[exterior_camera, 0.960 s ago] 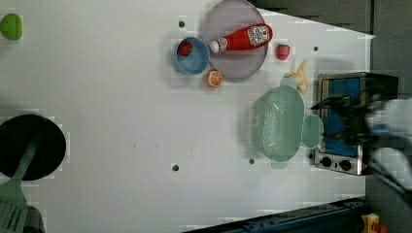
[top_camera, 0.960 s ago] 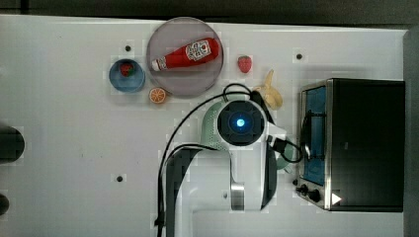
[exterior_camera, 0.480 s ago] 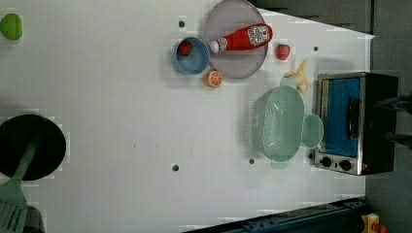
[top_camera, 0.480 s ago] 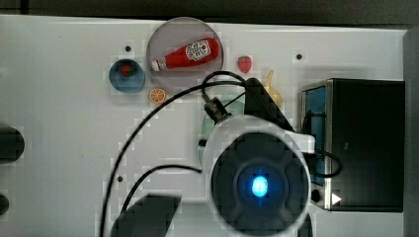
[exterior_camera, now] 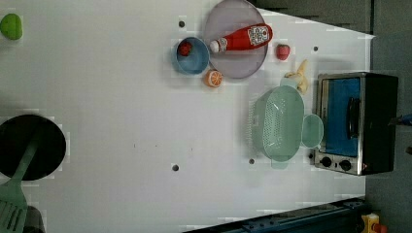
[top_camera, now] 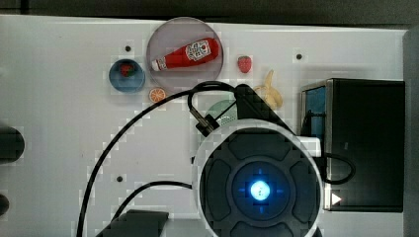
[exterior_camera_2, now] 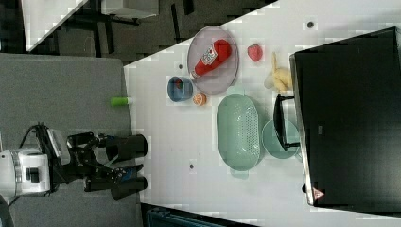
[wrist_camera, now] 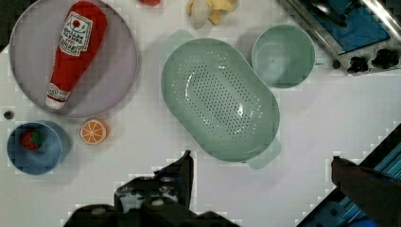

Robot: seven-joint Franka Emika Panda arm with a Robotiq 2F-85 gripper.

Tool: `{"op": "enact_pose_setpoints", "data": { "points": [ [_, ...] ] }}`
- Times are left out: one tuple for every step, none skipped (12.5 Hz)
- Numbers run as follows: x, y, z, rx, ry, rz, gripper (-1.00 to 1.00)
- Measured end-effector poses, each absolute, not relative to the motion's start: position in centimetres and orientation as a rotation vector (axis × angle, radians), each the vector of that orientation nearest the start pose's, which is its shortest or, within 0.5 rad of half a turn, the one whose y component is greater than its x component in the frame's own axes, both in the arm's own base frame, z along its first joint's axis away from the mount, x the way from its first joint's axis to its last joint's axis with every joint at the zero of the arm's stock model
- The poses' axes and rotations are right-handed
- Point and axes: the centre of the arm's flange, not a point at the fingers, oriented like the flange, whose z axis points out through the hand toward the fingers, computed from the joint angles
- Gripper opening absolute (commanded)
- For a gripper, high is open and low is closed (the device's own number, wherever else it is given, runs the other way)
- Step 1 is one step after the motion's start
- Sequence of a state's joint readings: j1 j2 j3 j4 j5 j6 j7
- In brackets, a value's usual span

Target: Drag strainer left to right.

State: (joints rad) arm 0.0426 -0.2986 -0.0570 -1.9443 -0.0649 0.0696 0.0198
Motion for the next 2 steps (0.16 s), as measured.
{"op": "enact_pose_setpoints", "data": {
  "points": [
    [46.60,-2.02,60.63,-2.935,1.256,-0.010,1.00],
    [46.76,-2.52,60.48,-2.937,1.265,0.001,1.00]
  ]
}}
